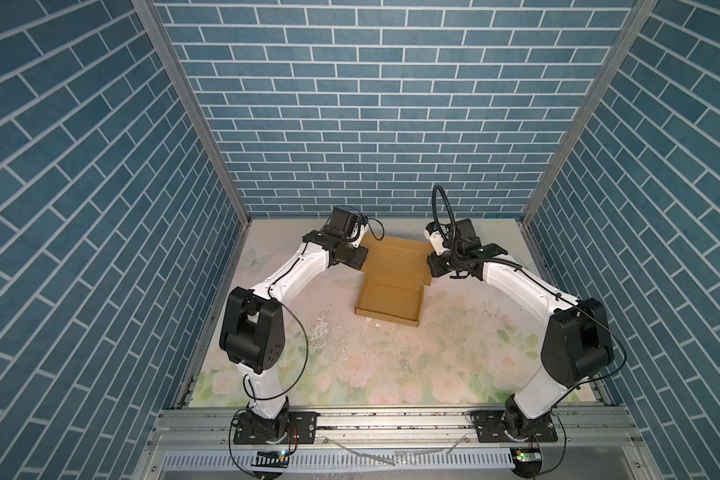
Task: Fold the paper box
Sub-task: 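Lower the lid panel over the tray with both grippers holding its edge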
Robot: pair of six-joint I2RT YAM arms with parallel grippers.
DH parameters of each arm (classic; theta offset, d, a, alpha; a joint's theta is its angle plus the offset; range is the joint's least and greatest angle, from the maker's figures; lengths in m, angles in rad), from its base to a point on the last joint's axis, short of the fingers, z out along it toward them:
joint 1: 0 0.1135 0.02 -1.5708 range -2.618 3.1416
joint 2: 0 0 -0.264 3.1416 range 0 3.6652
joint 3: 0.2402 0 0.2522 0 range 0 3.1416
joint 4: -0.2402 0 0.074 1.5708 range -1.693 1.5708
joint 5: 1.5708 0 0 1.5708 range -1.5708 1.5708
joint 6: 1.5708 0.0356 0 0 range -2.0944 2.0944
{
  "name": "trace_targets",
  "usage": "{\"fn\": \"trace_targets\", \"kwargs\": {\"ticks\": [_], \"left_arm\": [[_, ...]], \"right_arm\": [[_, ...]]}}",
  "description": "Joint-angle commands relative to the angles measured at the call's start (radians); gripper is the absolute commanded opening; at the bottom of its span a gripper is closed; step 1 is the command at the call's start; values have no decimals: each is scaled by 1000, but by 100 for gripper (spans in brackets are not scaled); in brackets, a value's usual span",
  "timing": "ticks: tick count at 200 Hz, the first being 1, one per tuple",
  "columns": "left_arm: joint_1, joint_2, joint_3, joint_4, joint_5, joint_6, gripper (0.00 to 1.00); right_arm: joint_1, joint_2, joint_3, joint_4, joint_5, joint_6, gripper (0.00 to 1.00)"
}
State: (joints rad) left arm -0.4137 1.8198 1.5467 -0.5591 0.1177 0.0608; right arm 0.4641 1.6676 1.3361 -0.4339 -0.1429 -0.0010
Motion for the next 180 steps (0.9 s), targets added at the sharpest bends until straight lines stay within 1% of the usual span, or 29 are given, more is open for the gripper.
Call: {"fn": "trace_targets", "kwargs": {"ticks": [1, 41, 91, 114, 144, 180], "left_arm": [[11, 10, 37, 48, -13, 10, 55], [14, 21, 33, 107, -12, 12, 55], [20, 50, 47, 134, 54, 15, 51], [21, 62, 47, 141, 90, 4, 47], [20, 73, 44, 136, 107, -6, 44], [20, 69, 38, 135, 123, -12, 37]], "right_arm": [[5, -32, 37, -37, -10, -55, 0], [5, -33, 41, -40, -20, -53, 0], [6, -35, 47, -42, -20, -53, 0], [6, -32, 49, -40, -22, -51, 0], [6, -27, 54, -41, -24, -50, 0], [6, -24, 60, -40, -21, -50, 0]]}}
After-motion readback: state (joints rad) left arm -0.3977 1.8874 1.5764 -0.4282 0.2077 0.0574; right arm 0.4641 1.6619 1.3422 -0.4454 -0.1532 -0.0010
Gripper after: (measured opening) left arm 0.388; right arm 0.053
